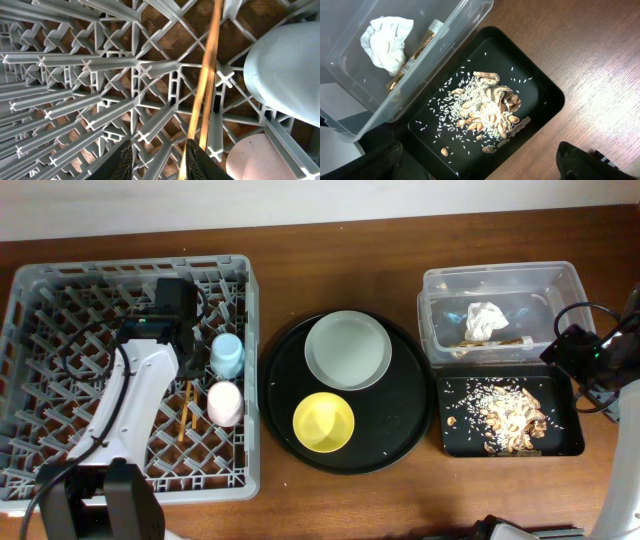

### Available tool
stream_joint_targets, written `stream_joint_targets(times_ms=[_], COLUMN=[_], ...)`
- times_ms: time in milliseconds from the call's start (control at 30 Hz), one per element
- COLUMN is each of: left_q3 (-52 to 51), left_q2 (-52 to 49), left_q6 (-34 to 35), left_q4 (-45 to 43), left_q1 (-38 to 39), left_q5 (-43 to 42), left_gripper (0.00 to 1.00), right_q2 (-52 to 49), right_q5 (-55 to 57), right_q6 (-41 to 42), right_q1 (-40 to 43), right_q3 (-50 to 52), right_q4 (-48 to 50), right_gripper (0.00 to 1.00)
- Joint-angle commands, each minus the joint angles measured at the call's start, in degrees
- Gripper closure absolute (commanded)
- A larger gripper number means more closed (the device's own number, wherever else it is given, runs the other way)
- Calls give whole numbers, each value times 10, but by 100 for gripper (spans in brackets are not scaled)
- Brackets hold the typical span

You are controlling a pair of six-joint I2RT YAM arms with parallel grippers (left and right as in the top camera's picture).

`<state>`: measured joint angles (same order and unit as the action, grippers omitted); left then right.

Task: Sort waste into correct bins and load items into the dishwasher rack
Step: 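Grasp the rim of the yellow bowl with the left gripper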

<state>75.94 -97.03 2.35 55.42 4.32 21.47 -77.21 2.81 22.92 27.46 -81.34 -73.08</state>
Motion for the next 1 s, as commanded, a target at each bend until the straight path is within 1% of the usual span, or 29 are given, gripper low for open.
stream_joint_targets(times_ms=[0, 67, 167, 233, 300, 400, 433, 467, 567, 667, 733, 800, 967], left_q3=[-3, -3, 3, 5, 5, 4, 4, 1, -2, -16, -29, -45, -56], left_q2=[-2, 9, 50, 95, 148, 217, 229, 243, 251, 246, 237, 221, 162], left_q6=[-7, -7, -7, -7, -7, -7, -7, -7, -7, -6, 19, 54, 88], left_q4=[-1, -1, -1, -1, -1, 0, 3, 9, 40, 33, 11, -20, -74], left_q1=[-3, -3, -3, -3, -4, -2, 2, 15, 73, 144, 200, 261, 374], left_q5=[2, -12, -92, -162, -245, -447, -492, -520, -516, -513, -478, -423, -345], left_gripper=[66, 66, 66, 64, 63, 57, 55, 54, 55, 55, 55, 55, 56], right_q2=[-1, -1, -1, -1, -1, -1, -1, -1, -1, -1, -1, -1, -1], right_q5=[7, 7, 7, 7, 7, 7, 7, 7, 7, 7, 7, 7, 7], right_q6=[0, 1, 0, 0, 0, 0, 0, 0, 0, 1, 0, 0, 1], right_q1=[3, 3, 3, 3, 3, 3, 3, 3, 3, 3, 3, 3, 3], right_q3=[-7, -7, -7, -7, -7, -7, -7, -7, -7, -7, -7, -7, -7], right_q4=[0, 0, 0, 0, 0, 0, 0, 0, 0, 0, 0, 0, 0], right_gripper=[1, 1, 1, 1, 1, 1, 1, 2, 1, 1, 1, 1, 1])
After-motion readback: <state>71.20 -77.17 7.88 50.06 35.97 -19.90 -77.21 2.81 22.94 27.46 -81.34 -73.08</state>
